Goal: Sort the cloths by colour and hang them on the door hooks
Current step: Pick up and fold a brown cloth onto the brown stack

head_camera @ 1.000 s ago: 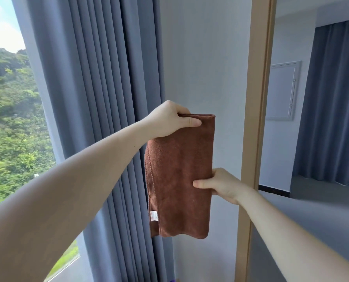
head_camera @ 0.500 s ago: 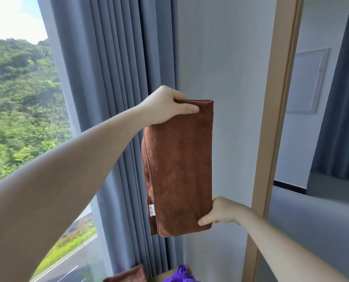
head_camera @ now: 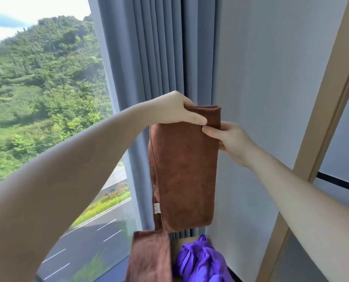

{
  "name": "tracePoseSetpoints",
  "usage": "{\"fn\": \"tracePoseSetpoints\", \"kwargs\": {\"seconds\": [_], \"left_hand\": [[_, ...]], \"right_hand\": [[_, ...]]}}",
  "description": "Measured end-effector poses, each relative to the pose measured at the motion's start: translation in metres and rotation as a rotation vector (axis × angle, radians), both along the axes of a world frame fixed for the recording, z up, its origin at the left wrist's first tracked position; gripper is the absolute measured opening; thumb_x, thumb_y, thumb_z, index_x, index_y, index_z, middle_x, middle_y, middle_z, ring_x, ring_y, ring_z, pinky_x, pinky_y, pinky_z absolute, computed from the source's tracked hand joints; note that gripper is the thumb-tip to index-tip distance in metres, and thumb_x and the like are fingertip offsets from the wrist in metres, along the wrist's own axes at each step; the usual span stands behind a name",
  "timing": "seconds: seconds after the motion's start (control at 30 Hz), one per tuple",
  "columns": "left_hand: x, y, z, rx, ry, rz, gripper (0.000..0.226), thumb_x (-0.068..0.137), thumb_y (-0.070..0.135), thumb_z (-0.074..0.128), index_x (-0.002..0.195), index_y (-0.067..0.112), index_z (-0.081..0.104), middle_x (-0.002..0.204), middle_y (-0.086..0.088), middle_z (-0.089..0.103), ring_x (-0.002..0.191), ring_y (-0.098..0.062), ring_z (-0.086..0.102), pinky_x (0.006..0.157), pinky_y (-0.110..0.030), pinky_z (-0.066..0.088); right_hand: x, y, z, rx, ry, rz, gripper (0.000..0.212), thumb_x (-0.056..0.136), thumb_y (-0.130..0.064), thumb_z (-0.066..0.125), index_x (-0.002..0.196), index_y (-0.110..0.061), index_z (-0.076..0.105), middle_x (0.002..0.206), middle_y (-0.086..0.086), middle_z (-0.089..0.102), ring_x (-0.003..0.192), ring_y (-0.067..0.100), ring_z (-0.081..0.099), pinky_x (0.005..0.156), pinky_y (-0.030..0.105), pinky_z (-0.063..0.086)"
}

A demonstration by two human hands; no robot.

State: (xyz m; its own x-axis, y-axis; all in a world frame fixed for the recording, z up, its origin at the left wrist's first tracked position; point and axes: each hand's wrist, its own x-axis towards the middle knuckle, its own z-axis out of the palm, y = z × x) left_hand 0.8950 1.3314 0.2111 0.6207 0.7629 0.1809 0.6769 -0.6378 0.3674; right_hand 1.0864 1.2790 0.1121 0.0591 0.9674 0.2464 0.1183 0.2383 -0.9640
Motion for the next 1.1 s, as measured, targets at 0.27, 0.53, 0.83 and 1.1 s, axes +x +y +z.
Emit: {"fn": "tracePoseSetpoints", "kwargs": {"seconds": [0.27,0.53,0.83,1.1], "left_hand": [[-0.069,-0.008,-0.062,-0.086,0.404,0.194,0.027,0.082,0.046,0.079,0.091,0.021,0.077,0.084,-0.001,0.072,0.076,-0.02,0.066,0.067,-0.029,0.051],[-0.122,-0.045,-0.145,-0.314,-0.5,0.384,0.004,0.087,0.017,0.076,0.088,0.013,0.075,0.077,0.0,0.066,0.072,-0.012,0.065,0.075,-0.032,0.059],[-0.169,-0.088,-0.197,-0.301,-0.697,0.392,0.006,0.091,0.021,0.076,0.091,0.015,0.075,0.08,-0.001,0.068,0.072,-0.011,0.066,0.069,-0.034,0.063],[-0.199,-0.126,-0.227,-0.362,-0.618,0.334,0.014,0.095,0.025,0.072,0.095,0.01,0.073,0.082,-0.004,0.064,0.07,-0.01,0.061,0.067,-0.033,0.061]], "right_hand": [[-0.023,0.017,-0.064,-0.065,-0.023,0.041,0.013,0.089,-0.022,0.078,0.102,-0.019,0.079,0.1,-0.002,0.08,0.094,0.017,0.077,0.086,0.033,0.059],[-0.06,-0.007,-0.113,-0.114,0.123,0.063,0.013,0.093,-0.021,0.075,0.105,-0.019,0.077,0.104,-0.003,0.079,0.099,0.016,0.076,0.091,0.034,0.057],[-0.104,-0.058,-0.147,-0.183,0.093,0.052,0.014,0.094,-0.021,0.073,0.107,-0.019,0.076,0.105,-0.003,0.079,0.098,0.014,0.076,0.087,0.031,0.059],[-0.136,-0.103,-0.189,-0.271,0.135,-0.004,0.007,0.093,-0.018,0.073,0.099,-0.018,0.078,0.102,-0.001,0.08,0.093,0.014,0.076,0.085,0.033,0.058]]}}
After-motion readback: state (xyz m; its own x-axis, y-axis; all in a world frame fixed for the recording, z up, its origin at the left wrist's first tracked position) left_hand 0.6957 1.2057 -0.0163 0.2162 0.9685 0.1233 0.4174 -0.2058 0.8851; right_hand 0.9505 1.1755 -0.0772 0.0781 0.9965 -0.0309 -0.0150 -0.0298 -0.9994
